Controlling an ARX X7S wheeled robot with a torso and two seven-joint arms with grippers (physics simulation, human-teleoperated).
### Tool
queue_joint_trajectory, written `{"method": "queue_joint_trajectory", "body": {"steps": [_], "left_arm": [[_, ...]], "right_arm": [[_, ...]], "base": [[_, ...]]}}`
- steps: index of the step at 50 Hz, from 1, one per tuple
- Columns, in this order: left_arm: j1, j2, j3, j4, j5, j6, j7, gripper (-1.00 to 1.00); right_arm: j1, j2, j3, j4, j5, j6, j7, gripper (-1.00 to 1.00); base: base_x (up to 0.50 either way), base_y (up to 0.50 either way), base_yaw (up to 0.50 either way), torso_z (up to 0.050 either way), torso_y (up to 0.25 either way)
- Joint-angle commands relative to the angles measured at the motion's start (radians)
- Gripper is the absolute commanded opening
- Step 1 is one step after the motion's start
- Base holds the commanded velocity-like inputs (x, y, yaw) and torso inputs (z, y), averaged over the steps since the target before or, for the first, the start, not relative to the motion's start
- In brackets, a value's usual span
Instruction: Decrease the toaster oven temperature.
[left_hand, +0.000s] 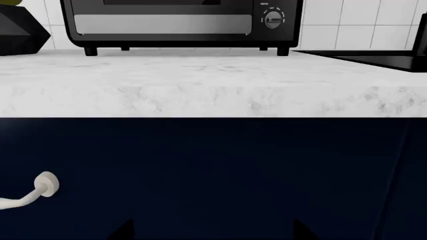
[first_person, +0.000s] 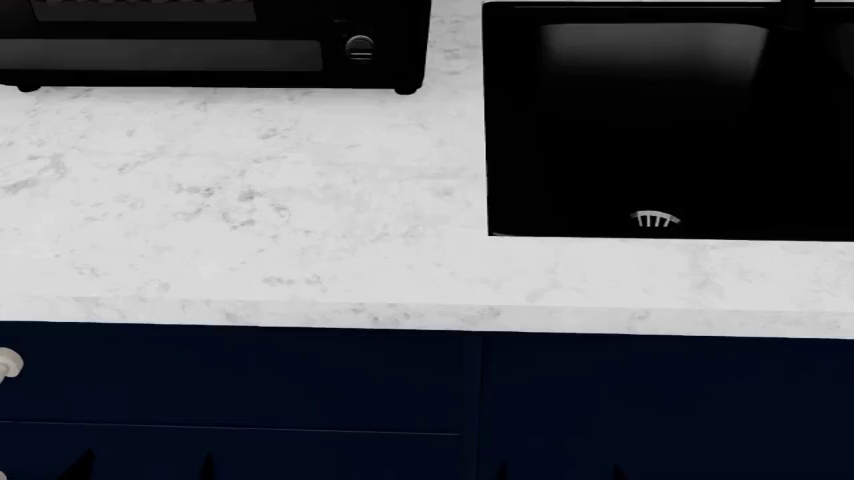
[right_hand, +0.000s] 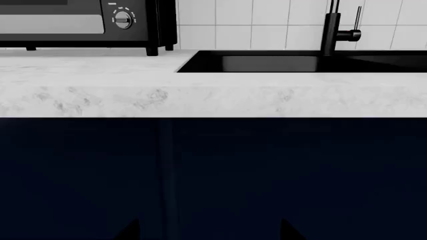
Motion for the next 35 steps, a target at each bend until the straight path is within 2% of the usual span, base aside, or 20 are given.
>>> {"method": "queue_joint_trajectory", "body": {"steps": [1, 11, 21, 22, 23, 24, 35], "left_arm": [[0.000, -0.010, 0.011, 0.000, -0.010, 0.000, -0.011, 1.00], [-0.006, -0.043, 0.044, -0.010, -0.035, 0.016, -0.052, 1.00], [0.015, -0.074, 0.069, 0.106, -0.011, 0.023, -0.086, 1.00], [0.029, -0.081, 0.068, 0.238, -0.022, -0.028, -0.082, 1.00], [0.030, -0.083, 0.069, 0.243, -0.023, -0.032, -0.083, 1.00], [0.026, -0.093, 0.064, 0.360, -0.062, -0.136, -0.068, 1.00], [-0.060, -0.135, 0.063, 0.490, -0.037, -0.340, -0.102, 1.00]], "right_arm": [[0.000, 0.009, -0.013, 0.000, 0.009, 0.000, 0.013, 1.00], [-0.018, 0.041, -0.046, -0.019, 0.049, -0.008, 0.042, 1.00], [-0.062, 0.069, -0.065, -0.177, 0.074, 0.003, 0.059, 1.00], [-0.084, 0.081, -0.069, -0.289, 0.060, 0.041, 0.066, 1.00], [-0.085, 0.082, -0.071, -0.293, 0.061, 0.044, 0.068, 1.00], [-0.097, 0.090, -0.075, -0.372, 0.058, 0.080, 0.070, 1.00], [-0.061, 0.139, -0.070, -0.567, 0.064, 0.248, 0.083, 1.00]], "base": [[0.00, 0.00, 0.00, 0.000, 0.000], [0.00, 0.00, 0.00, 0.000, 0.000], [0.00, 0.00, 0.00, 0.000, 0.000], [0.00, 0.00, 0.00, 0.000, 0.000], [0.00, 0.00, 0.00, 0.000, 0.000], [0.00, 0.00, 0.00, 0.000, 0.000], [0.00, 0.00, 0.00, 0.000, 0.000]]}}
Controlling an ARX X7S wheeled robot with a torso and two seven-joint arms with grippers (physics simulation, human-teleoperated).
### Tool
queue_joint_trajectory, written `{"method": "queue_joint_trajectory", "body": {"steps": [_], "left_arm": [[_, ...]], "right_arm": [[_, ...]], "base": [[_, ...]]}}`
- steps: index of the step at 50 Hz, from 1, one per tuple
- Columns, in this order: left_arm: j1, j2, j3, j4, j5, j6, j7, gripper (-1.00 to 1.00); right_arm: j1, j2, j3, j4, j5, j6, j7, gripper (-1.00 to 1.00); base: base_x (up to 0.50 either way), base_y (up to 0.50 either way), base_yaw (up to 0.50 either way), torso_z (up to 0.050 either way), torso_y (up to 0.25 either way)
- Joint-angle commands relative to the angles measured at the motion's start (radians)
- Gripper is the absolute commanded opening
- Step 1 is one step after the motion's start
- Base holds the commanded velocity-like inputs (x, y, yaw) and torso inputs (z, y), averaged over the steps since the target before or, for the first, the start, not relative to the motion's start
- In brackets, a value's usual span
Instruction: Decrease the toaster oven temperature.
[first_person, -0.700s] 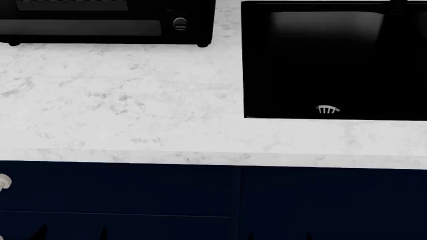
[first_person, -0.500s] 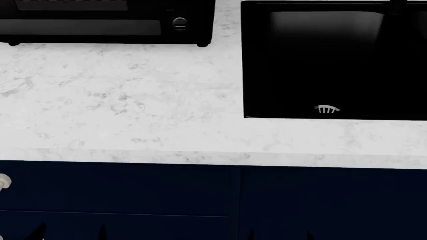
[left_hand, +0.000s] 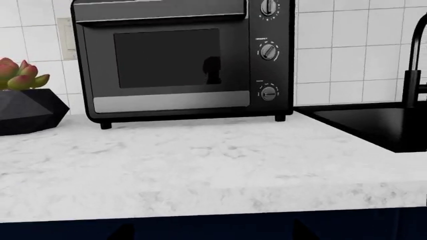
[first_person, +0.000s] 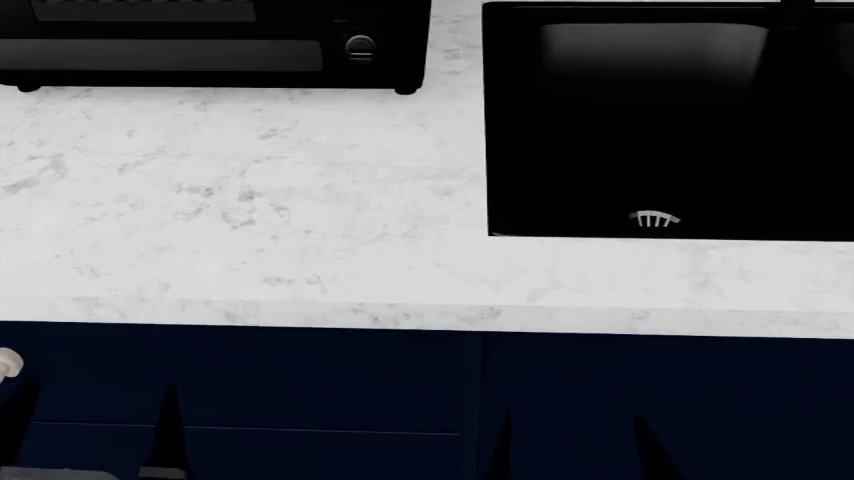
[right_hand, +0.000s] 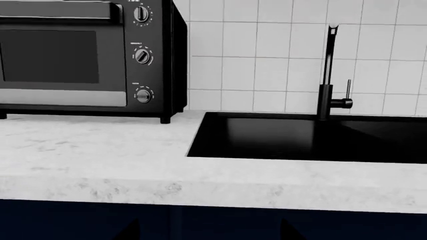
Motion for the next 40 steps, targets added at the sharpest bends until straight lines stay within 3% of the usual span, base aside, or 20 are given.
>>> {"method": "queue_joint_trajectory", "body": {"steps": [1, 11, 31, 35, 40], "left_arm": [[-0.065, -0.044, 0.004, 0.167, 0.010, -0.190, -0.026, 1.00], [-0.113, -0.055, 0.007, 0.203, 0.004, -0.258, -0.037, 1.00], [-0.091, -0.092, 0.038, 0.289, -0.009, -0.261, -0.025, 1.00], [-0.100, -0.132, 0.057, 0.421, -0.065, -0.393, 0.037, 1.00], [-0.141, -0.197, 0.070, 0.636, -0.142, -0.590, 0.105, 1.00]], "right_arm": [[0.024, 0.047, 0.004, -0.211, 0.010, 0.162, 0.020, 1.00], [0.074, 0.072, 0.008, -0.264, 0.004, 0.284, 0.042, 1.00], [0.058, 0.094, 0.006, -0.330, 0.026, 0.312, 0.052, 1.00], [0.097, 0.116, 0.010, -0.401, 0.043, 0.403, 0.042, 1.00], [0.279, 0.176, 0.024, -0.593, 0.096, 0.723, 0.026, 1.00]], "base": [[0.00, 0.00, 0.00, 0.000, 0.000], [0.00, 0.00, 0.00, 0.000, 0.000], [0.00, 0.00, 0.00, 0.000, 0.000], [0.00, 0.00, 0.00, 0.000, 0.000], [0.00, 0.00, 0.00, 0.000, 0.000]]}}
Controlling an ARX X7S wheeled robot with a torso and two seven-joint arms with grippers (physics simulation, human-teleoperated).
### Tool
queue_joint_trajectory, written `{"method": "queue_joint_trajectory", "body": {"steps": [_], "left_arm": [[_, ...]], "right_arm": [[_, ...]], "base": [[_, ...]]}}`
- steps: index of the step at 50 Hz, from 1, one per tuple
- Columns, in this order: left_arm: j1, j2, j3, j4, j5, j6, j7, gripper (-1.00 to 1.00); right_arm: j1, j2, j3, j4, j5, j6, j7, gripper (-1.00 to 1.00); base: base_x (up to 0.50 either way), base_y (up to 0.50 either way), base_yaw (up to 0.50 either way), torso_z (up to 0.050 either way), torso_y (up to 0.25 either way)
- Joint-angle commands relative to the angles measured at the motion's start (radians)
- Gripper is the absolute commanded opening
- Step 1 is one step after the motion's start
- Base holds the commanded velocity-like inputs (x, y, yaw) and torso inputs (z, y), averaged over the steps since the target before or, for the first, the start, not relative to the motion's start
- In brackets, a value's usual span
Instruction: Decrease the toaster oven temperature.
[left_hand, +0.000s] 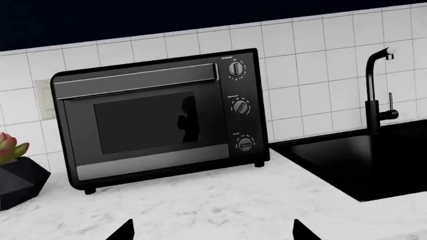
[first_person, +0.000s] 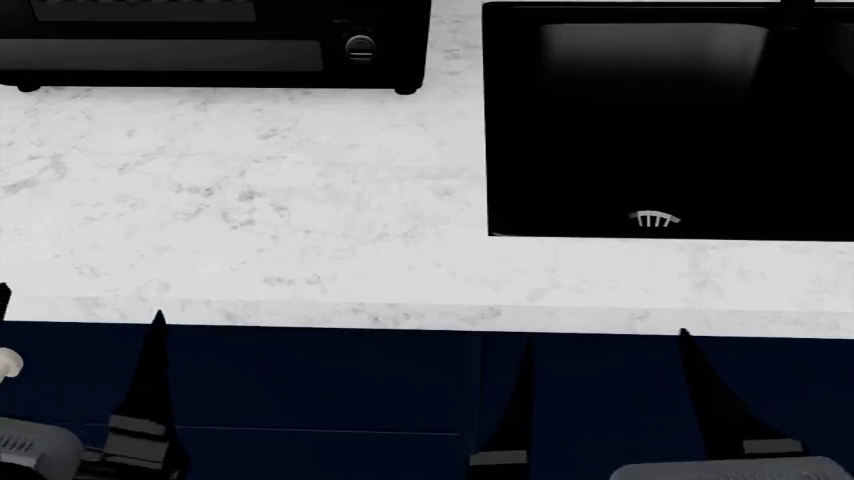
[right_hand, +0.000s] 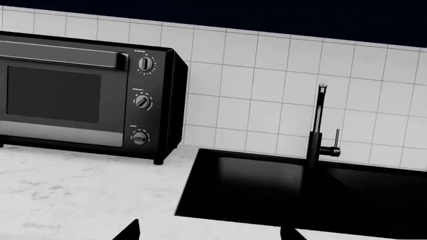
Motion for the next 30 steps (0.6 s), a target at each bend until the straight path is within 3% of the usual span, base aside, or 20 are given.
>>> {"method": "queue_joint_trajectory", "body": {"steps": [1, 6, 10, 14, 23, 25, 27, 30], "left_arm": [[-0.034, -0.090, 0.031, 0.285, -0.101, -0.243, 0.099, 1.00], [0.037, -0.101, 0.034, 0.342, -0.187, -0.269, 0.144, 1.00], [0.074, -0.175, 0.111, 0.356, -0.279, -0.261, 0.068, 1.00], [0.137, -0.226, 0.216, 0.343, -0.270, -0.183, 0.087, 1.00], [0.228, -0.277, 0.308, 0.312, -0.258, -0.069, 0.137, 1.00], [0.233, -0.279, 0.310, 0.308, -0.272, -0.060, 0.149, 1.00], [0.228, -0.281, 0.302, 0.310, -0.295, -0.062, 0.155, 1.00], [0.222, -0.287, 0.300, 0.308, -0.319, -0.066, 0.167, 1.00]], "right_arm": [[0.204, 0.070, 0.017, -0.240, 0.063, 0.386, -0.012, 1.00], [0.385, 0.089, 0.072, -0.302, 0.236, 0.643, 0.039, 1.00], [0.501, 0.078, 0.174, -0.301, 0.510, 0.791, 0.169, 1.00], [0.613, 0.050, 0.172, -0.269, 0.531, 0.930, 0.252, 1.00], [0.797, 0.038, 0.103, -0.177, 0.577, 1.057, 0.308, 1.00], [0.847, 0.073, 0.022, -0.134, 0.574, 1.071, 0.400, 1.00], [0.895, 0.101, -0.001, -0.048, 0.727, 1.071, 0.494, 1.00], [0.919, 0.099, 0.008, -0.001, 0.786, 1.063, 0.508, 1.00]], "base": [[0.00, 0.00, 0.00, 0.000, 0.000], [0.00, 0.00, 0.00, 0.000, 0.000], [0.00, 0.00, 0.00, 0.000, 0.000], [0.00, 0.00, 0.00, 0.000, 0.000], [0.00, 0.00, 0.00, 0.000, 0.000], [0.00, 0.00, 0.00, 0.000, 0.000], [0.00, 0.00, 0.00, 0.000, 0.000], [0.00, 0.00, 0.00, 0.000, 0.000]]}}
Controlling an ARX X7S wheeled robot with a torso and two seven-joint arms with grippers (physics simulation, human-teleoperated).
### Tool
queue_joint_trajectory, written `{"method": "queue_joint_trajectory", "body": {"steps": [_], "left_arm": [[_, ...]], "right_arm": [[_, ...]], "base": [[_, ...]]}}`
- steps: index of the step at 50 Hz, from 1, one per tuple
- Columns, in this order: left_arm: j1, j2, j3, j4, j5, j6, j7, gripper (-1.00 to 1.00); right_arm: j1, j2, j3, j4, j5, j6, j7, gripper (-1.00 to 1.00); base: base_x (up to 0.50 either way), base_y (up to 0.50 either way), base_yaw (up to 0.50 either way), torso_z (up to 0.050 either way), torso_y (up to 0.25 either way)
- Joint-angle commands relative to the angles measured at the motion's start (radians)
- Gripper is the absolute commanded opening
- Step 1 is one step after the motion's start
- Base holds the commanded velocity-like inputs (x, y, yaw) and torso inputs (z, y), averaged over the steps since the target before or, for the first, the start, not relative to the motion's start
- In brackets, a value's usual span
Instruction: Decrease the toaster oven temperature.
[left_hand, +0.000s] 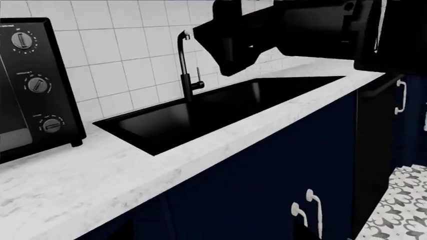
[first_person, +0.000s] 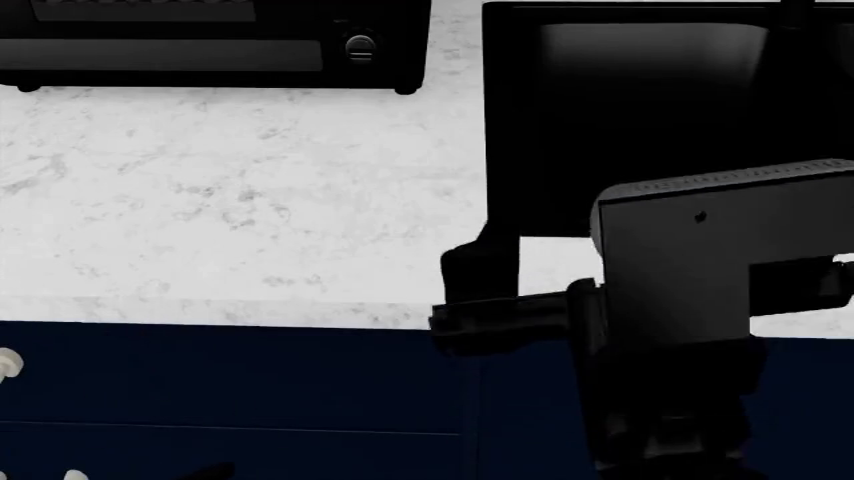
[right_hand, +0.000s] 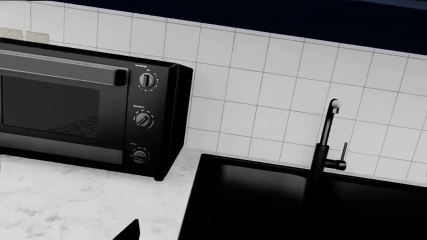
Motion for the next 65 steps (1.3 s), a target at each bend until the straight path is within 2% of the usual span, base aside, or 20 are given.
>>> {"method": "queue_joint_trajectory", "body": {"steps": [1, 6, 12, 26, 50, 65], "left_arm": [[0.039, -0.047, 0.047, 0.002, -0.076, 0.037, 0.044, 1.00], [0.052, -0.055, 0.056, -0.007, -0.063, 0.054, 0.043, 1.00], [0.064, -0.072, 0.058, 0.000, -0.037, 0.093, 0.043, 1.00], [0.027, -0.087, 0.080, 0.006, -0.082, 0.087, 0.034, 1.00], [0.028, -0.118, 0.117, -0.017, -0.067, 0.144, -0.003, 1.00], [0.029, -0.126, 0.144, -0.027, -0.053, 0.160, -0.015, 1.00]], "right_arm": [[0.212, 0.034, -0.066, 0.168, 0.231, 0.120, 0.194, 1.00], [0.243, 0.045, -0.110, 0.205, 0.240, 0.112, 0.221, 1.00], [0.325, 0.028, -0.065, 0.282, 0.402, 0.124, 0.366, 1.00], [0.404, 0.021, -0.053, 0.347, 0.439, 0.044, 0.349, 1.00], [0.360, 0.040, 0.010, 0.340, 0.530, 0.015, 0.411, 1.00], [0.353, 0.061, -0.022, 0.356, 0.528, -0.024, 0.401, 1.00]], "base": [[0.00, 0.00, 0.00, 0.000, 0.000], [0.00, 0.00, 0.00, 0.000, 0.000], [0.00, 0.00, 0.00, 0.000, 0.000], [0.08, 0.05, 0.00, 0.000, 0.000], [0.29, 0.42, 0.00, 0.000, 0.000], [0.34, 0.37, 0.00, 0.000, 0.000]]}}
